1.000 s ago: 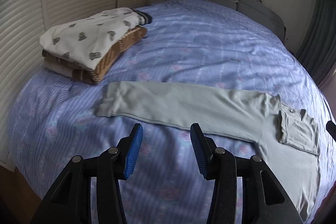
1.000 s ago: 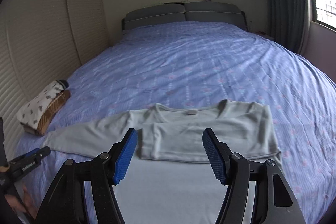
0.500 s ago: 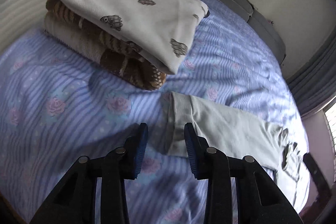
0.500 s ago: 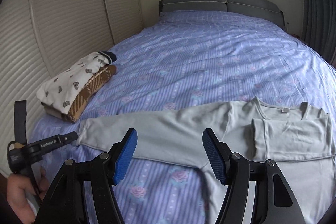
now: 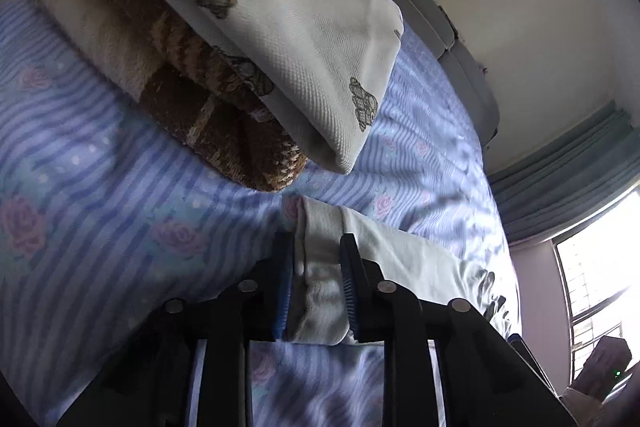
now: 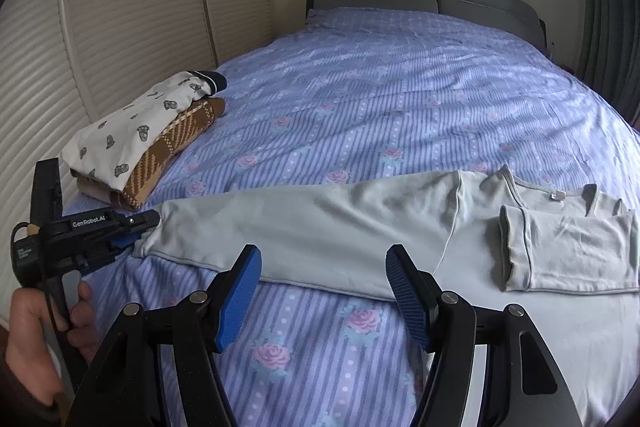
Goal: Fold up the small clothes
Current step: 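Lift the sleeve with the left gripper and fold it over the shirt body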
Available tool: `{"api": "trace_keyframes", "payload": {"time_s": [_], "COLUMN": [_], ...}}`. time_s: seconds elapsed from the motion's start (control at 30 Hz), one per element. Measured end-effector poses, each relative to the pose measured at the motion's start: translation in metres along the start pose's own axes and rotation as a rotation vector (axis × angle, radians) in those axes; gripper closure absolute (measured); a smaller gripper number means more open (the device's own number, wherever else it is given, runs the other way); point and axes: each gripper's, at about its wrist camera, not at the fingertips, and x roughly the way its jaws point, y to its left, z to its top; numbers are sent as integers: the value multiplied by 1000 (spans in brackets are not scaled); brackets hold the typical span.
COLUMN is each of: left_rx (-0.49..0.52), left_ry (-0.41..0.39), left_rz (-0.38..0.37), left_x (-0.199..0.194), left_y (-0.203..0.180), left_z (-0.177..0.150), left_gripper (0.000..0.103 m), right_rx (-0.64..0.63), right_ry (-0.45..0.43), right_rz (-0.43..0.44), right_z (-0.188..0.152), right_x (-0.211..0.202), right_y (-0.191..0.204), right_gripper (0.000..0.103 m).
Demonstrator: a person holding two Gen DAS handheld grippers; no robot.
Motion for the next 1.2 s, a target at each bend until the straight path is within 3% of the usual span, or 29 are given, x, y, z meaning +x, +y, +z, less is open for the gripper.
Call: {"api": "trace_keyframes", "payload": {"time_s": [0.07,0.13,0.23,0.47,0.6,0.8,1.03,1.2], "left_rx": [26,21,3,81,159,298,450,517], "left_ry": [7,9,-6,-62,-84,-74,-64,-16], "left_rz": [17,34,46,96,86,-5,-67,-95], "left_x": [3,2,-3,-34,-56,-61,-33,12], "left_y": [-4,-5,-7,-55,-105,-200,-303,-366], "left_z": [0,-1,-4,-10,-13,-25,-61,-93], "left_gripper": [84,98,98,98,98,98,98,98], "right_rx": [15,29,42,77,110,200,354,450], "right_ry": [9,7,2,-24,-65,-145,-220,-240], "right_rz": [-5,-9,-15,-18,-30,-68,-119,-163], "right_z": [0,1,2,5,9,15,11,-7], "right_x": [1,0,-4,-22,-40,-74,-107,-121], "right_y": [-6,-12,-22,-48,-73,-135,-229,-295], "right_gripper": [38,38,38,38,38,38,38,38]}}
